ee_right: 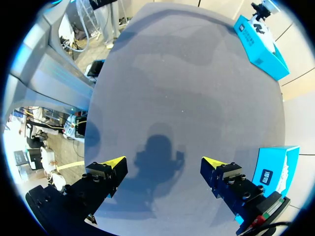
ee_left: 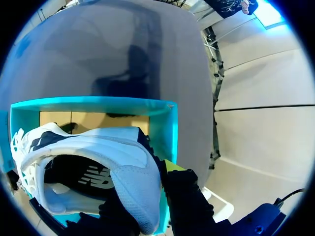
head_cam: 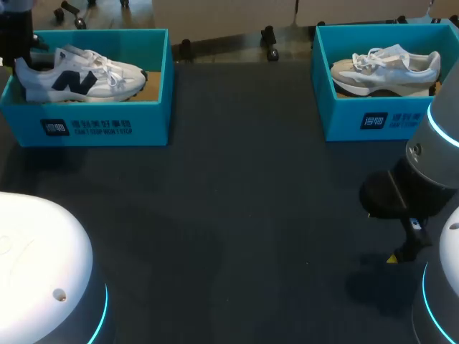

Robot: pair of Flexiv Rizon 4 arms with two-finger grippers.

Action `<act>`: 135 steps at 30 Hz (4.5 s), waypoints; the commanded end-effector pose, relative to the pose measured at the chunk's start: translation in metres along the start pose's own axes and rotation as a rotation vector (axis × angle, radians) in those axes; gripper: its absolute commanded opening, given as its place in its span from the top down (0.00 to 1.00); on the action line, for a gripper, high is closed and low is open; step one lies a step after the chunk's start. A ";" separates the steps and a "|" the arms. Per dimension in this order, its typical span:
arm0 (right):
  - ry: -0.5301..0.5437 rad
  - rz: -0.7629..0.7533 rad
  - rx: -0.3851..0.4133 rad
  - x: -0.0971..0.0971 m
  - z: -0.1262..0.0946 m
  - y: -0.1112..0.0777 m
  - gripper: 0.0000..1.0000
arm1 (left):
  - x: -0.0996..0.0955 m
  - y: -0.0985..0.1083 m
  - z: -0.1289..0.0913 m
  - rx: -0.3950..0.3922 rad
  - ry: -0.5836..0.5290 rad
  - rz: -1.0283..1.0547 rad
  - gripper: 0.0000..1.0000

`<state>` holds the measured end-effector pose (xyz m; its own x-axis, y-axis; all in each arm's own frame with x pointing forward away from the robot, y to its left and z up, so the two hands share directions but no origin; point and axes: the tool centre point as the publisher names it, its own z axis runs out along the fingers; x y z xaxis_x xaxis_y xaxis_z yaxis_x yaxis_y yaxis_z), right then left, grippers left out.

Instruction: Take the shoe out of the shoebox, open the shoe tongue, remove and reinsert the insole, then place the shoe into the shoebox

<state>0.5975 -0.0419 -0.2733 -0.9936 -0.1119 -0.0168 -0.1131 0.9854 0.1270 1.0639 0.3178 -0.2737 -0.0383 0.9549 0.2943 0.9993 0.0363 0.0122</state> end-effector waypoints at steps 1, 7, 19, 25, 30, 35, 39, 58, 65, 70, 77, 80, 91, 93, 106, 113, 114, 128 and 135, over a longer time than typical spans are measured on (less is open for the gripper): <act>-0.002 -0.001 0.000 0.001 0.001 0.000 0.00 | -0.001 -0.002 0.001 0.005 -0.003 -0.001 1.00; -0.002 -0.001 0.000 0.001 0.001 0.000 0.00 | -0.005 0.000 0.006 0.025 -0.012 -0.011 1.00; -0.002 -0.001 0.000 0.001 0.001 0.000 0.00 | -0.010 -0.003 0.009 0.042 0.003 -0.008 1.00; -0.002 -0.001 0.000 0.001 0.001 0.000 0.00 | -0.010 -0.003 0.009 0.042 0.003 -0.008 1.00; -0.002 -0.001 0.000 0.001 0.001 0.000 0.00 | -0.011 -0.003 0.009 0.045 0.003 -0.007 1.00; -0.002 -0.001 0.000 0.001 0.001 0.000 0.00 | -0.018 -0.002 0.011 0.049 0.004 -0.004 1.00; -0.002 -0.001 0.000 0.001 0.001 0.000 0.00 | -0.025 0.001 0.015 0.061 0.016 -0.012 1.00; -0.002 -0.001 0.000 0.001 0.001 0.000 0.00 | -0.024 0.014 0.026 0.080 0.035 -0.042 1.00; -0.002 -0.001 0.000 0.001 0.001 0.000 0.00 | -0.019 0.001 0.030 0.089 0.033 -0.023 1.00; -0.002 -0.001 0.000 0.001 0.001 0.000 0.00 | -0.017 -0.010 0.031 0.091 0.028 -0.006 1.00; -0.002 -0.001 0.000 0.001 0.001 0.000 0.00 | -0.017 -0.016 0.034 0.092 0.027 0.008 1.00; -0.002 -0.001 0.000 0.001 0.001 0.000 0.00 | -0.017 -0.019 0.036 0.094 0.027 0.014 1.00; -0.002 -0.001 0.000 0.001 0.001 0.000 0.00 | -0.028 -0.019 0.050 0.116 0.039 0.018 1.00; -0.002 -0.001 0.000 0.001 0.001 0.000 0.00 | -0.029 -0.018 0.051 0.119 0.040 0.018 1.00; -0.002 -0.001 0.000 0.001 0.001 0.000 0.00 | -0.033 -0.015 0.067 0.131 0.019 0.023 1.00; -0.002 -0.001 0.000 0.001 0.001 0.000 0.00 | -0.037 -0.015 0.076 0.129 0.014 0.040 1.00; -0.002 -0.001 0.000 0.001 0.001 0.000 0.00 | -0.038 -0.015 0.077 0.130 0.013 0.040 1.00; -0.002 -0.001 0.000 0.001 0.001 0.000 0.00 | -0.041 -0.013 0.088 0.144 -0.026 0.062 1.00; -0.002 -0.001 0.000 0.001 0.001 0.000 0.00 | -0.041 -0.013 0.092 0.136 -0.047 0.072 1.00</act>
<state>0.5975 -0.0419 -0.2733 -0.9936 -0.1119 -0.0168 -0.1131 0.9854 0.1270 1.0523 0.3043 -0.3731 0.0283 0.9685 0.2475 0.9903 0.0064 -0.1384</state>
